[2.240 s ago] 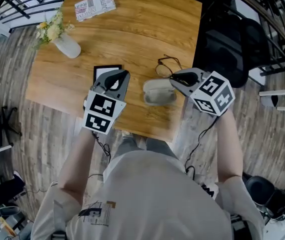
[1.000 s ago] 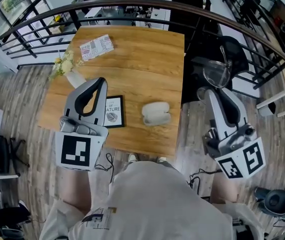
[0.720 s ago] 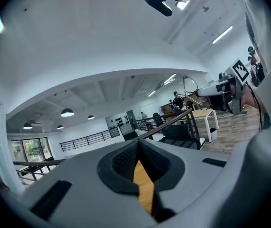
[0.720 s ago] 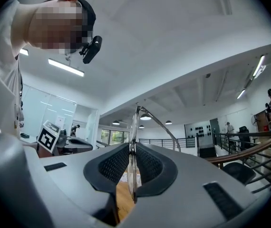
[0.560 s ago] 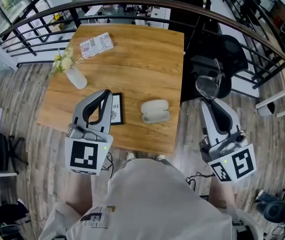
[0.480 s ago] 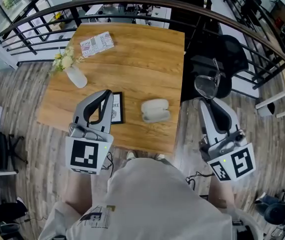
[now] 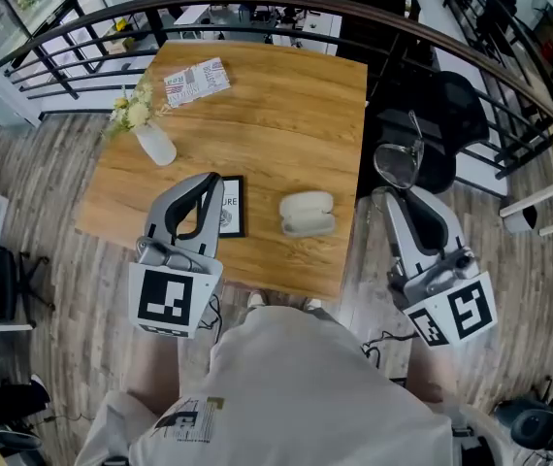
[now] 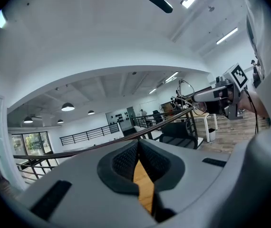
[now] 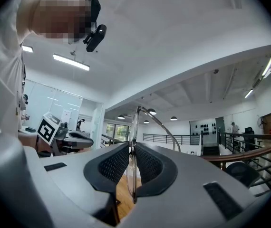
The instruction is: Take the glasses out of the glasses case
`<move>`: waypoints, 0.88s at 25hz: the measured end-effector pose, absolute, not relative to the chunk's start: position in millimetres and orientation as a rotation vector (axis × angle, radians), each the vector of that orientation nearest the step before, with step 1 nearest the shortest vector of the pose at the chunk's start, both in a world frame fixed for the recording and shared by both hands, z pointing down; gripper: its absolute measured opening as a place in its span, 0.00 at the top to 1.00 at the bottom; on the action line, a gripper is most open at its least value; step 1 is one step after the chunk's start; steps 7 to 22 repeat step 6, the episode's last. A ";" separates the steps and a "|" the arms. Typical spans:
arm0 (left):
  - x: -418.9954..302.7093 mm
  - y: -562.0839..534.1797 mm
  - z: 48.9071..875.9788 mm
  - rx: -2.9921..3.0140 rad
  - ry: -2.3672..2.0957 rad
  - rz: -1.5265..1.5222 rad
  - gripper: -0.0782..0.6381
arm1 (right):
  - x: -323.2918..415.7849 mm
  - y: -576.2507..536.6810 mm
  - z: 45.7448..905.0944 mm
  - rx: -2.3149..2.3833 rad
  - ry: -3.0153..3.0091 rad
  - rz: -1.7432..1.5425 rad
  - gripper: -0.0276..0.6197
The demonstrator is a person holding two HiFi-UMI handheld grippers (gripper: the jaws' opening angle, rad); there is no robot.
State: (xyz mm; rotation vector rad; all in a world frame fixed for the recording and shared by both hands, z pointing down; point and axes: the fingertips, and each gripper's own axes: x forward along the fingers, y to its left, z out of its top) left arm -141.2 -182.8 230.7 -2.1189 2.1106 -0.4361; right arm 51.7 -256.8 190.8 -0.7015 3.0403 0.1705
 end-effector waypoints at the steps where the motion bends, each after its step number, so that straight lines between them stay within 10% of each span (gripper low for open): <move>1: -141.3 -182.6 231.3 -2.118 2.111 -0.443 0.87 | 50.7 -257.2 191.4 -0.697 3.043 0.170 0.86; 22: -141.5 -182.9 230.1 -2.114 2.117 -0.439 0.87 | 47.5 -259.3 192.7 -0.684 3.052 0.178 0.86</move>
